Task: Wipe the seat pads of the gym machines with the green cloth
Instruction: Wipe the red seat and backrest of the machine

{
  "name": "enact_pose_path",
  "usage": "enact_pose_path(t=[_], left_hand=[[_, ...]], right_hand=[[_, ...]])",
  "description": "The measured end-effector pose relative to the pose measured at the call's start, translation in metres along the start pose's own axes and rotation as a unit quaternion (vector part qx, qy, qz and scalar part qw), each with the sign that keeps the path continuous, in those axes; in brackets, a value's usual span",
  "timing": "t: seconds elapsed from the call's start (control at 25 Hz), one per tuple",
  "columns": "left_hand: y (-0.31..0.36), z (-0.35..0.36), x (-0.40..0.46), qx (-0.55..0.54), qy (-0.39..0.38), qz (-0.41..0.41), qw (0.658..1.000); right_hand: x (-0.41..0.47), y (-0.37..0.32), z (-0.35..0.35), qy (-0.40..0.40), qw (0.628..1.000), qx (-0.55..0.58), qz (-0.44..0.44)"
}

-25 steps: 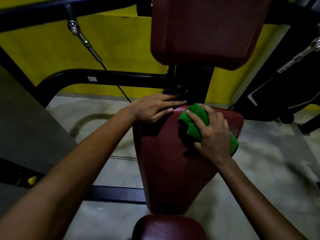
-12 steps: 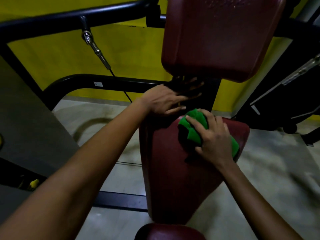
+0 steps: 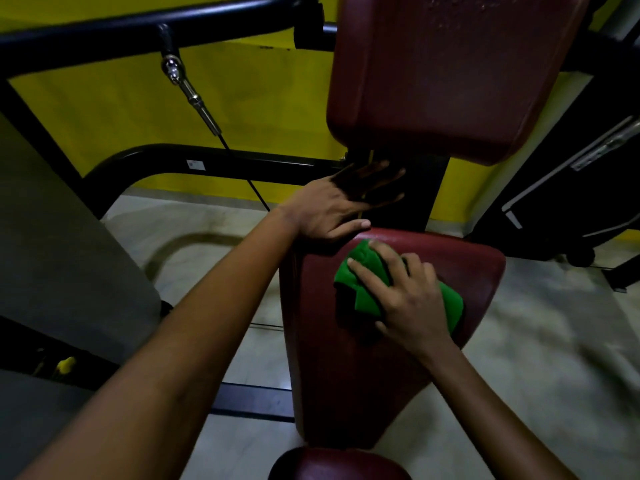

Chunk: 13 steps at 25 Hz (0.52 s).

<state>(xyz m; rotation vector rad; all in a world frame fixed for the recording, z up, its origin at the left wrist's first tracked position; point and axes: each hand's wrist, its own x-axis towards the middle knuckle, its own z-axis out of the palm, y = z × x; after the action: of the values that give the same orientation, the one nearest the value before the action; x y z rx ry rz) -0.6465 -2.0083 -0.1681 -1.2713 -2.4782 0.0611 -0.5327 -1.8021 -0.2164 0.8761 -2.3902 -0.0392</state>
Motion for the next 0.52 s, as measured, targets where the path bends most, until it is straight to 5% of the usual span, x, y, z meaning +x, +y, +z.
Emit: enact_pose_path(t=[0.08, 0.28, 0.52], left_hand=[[0.001, -0.002, 0.001, -0.007, 0.037, 0.014, 0.999], [0.0, -0.003, 0.002, 0.001, 0.036, 0.026, 0.999], [-0.002, 0.002, 0.003, 0.009, -0.014, -0.001, 1.0]], right_hand=[[-0.002, -0.011, 0.003, -0.001, 1.0, -0.002, 0.026], [-0.046, -0.037, 0.026, -0.018, 0.987, 0.021, -0.161], [0.022, -0.028, 0.006, -0.009, 1.0, 0.003, -0.016]])
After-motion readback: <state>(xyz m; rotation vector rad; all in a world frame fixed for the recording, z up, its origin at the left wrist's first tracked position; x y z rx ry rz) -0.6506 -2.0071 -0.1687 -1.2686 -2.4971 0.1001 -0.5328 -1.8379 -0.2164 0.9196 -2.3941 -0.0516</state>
